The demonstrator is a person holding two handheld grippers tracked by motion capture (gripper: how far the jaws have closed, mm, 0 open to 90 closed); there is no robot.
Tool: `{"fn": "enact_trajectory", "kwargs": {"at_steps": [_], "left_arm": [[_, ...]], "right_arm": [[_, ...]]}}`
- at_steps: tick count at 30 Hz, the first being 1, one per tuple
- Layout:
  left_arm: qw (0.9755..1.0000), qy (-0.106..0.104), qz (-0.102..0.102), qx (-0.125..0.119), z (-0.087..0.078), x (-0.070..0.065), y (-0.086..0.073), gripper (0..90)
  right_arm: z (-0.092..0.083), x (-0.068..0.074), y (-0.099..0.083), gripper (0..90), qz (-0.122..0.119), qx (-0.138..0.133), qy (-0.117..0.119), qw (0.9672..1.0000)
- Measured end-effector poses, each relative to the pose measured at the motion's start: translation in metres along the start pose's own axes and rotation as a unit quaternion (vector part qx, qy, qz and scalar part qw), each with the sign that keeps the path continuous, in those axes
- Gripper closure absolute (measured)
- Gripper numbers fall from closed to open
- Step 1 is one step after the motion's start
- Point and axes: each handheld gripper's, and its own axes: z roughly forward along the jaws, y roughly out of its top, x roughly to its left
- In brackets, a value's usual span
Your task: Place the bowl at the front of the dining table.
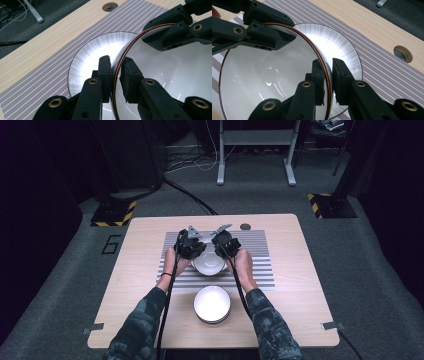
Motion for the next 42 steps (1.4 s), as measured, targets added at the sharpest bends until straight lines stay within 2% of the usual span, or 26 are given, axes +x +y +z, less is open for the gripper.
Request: {"fn": "enact_trajectory", "kwargs": {"at_steps": [4,5,8,15,16,17,18,20,21,28,31,35,42], "left_arm": [[1.0000,-0.001,-0.006,0.000,0.005,0.002,-0.001,78.7],[1.0000,0.000,-0.009,0.001,0.006,0.002,-0.002,78.8],[0.9999,-0.002,-0.015,0.003,0.010,0.005,-0.003,78.8],[0.9996,-0.001,-0.026,0.009,0.018,0.007,-0.003,78.9],[0.9996,0.000,-0.026,0.011,0.018,0.008,-0.003,78.9],[0.9996,0.000,-0.025,0.012,0.018,0.008,-0.003,78.9],[0.9996,0.001,-0.026,0.013,0.019,0.008,-0.002,78.9],[0.9995,0.002,-0.028,0.013,0.019,0.009,-0.003,78.9],[0.9995,0.003,-0.029,0.014,0.020,0.009,-0.003,78.9],[0.9990,0.010,-0.039,0.022,0.025,0.011,-0.002,79.2],[0.9990,0.012,-0.037,0.023,0.026,0.011,-0.001,79.5],[0.9988,0.011,-0.044,0.020,0.025,0.015,-0.001,80.9],[0.9979,0.011,-0.060,0.020,0.029,0.019,-0.004,81.4]], "right_arm": [[0.005,-0.003,0.000,80.3,-0.002,0.001,-0.001,1.0000],[0.006,-0.002,-0.001,80.3,0.010,0.005,-0.001,0.9999],[0.010,-0.005,-0.001,80.3,0.009,0.008,0.001,0.9999],[0.019,-0.009,-0.002,80.2,0.023,0.013,0.001,0.9996],[0.021,-0.010,-0.002,80.3,0.033,0.012,0.002,0.9994],[0.021,-0.011,-0.003,80.2,0.027,0.014,0.004,0.9995],[0.022,-0.010,-0.002,80.3,0.039,0.013,0.004,0.9992],[0.024,-0.011,-0.002,80.2,0.039,0.015,0.003,0.9991],[0.024,-0.012,-0.001,80.2,0.031,0.019,0.005,0.9993],[0.032,-0.017,-0.001,80.4,0.046,0.027,0.007,0.9986],[0.036,-0.019,-0.003,80.9,0.054,0.032,0.005,0.9980],[0.038,-0.024,-0.004,82.1,0.064,0.035,0.006,0.9973],[0.040,-0.025,-0.004,82.6,0.066,0.039,0.005,0.9970]]}}
